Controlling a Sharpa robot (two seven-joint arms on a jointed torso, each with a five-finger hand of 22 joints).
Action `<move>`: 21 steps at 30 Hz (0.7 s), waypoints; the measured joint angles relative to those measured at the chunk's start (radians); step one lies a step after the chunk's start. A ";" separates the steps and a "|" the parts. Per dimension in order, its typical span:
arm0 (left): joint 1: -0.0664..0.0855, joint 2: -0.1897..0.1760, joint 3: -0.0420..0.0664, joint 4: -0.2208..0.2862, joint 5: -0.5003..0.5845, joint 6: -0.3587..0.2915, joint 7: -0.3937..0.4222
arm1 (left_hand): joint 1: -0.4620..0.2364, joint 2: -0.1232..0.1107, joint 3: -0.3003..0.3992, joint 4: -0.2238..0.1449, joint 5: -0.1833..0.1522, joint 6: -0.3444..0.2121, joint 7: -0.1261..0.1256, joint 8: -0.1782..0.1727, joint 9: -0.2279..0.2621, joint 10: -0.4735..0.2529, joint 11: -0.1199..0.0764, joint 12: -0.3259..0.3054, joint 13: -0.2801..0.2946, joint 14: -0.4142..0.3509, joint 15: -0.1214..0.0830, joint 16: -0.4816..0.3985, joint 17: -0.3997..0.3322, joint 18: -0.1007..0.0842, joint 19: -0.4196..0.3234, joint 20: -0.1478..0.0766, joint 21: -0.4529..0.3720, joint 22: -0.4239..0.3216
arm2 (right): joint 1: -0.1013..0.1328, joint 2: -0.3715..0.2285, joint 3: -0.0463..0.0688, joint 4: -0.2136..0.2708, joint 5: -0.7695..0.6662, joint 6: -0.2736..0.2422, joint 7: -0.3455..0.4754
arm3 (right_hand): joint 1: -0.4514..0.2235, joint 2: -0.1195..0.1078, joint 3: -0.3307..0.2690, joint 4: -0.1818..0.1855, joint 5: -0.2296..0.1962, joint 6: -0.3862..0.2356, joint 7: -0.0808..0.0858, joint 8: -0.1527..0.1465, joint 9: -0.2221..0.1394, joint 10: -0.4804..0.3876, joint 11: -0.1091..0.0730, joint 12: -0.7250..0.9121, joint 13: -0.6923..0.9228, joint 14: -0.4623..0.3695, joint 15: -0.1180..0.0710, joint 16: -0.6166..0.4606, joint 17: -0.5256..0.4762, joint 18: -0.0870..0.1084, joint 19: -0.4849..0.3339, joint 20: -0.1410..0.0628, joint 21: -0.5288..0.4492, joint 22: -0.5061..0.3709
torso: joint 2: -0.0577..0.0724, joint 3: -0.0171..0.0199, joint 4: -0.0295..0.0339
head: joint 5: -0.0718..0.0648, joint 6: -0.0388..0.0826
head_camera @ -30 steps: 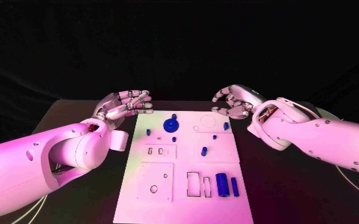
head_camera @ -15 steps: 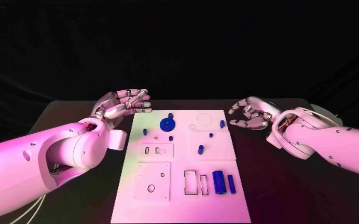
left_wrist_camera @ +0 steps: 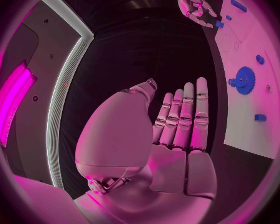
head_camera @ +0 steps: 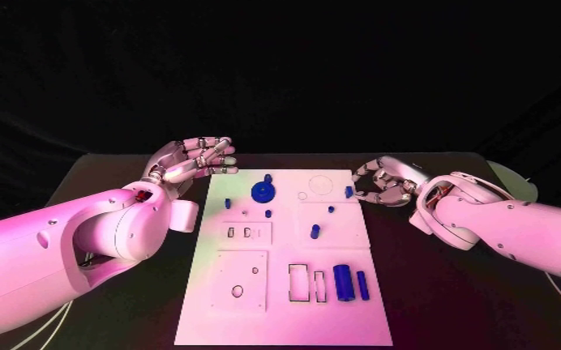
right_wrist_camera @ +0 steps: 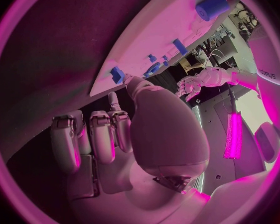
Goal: Assemble the parts on the task board
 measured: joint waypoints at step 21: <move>0.000 -0.001 0.000 -0.001 0.000 0.001 -0.001 | 0.000 0.000 0.000 0.000 0.000 0.000 0.000 0.000 0.000 0.000 0.000 0.000 0.000 0.000 0.000 0.000 0.000 0.000 0.000 0.000 0.000 0.000 | -0.019 0.056 0.000 -0.044 -0.002 -0.002 -0.006 | 0.005 0.005 0.009 -0.002 0.004 0.007 0.000 0.000 0.002 0.000 0.000 0.000 0.000 -0.004 0.004 0.000 0.000 0.000 0.004 0.004 0.000 0.000 | -0.002 -0.0007 -0.0019 | 0.005 -0.010</move>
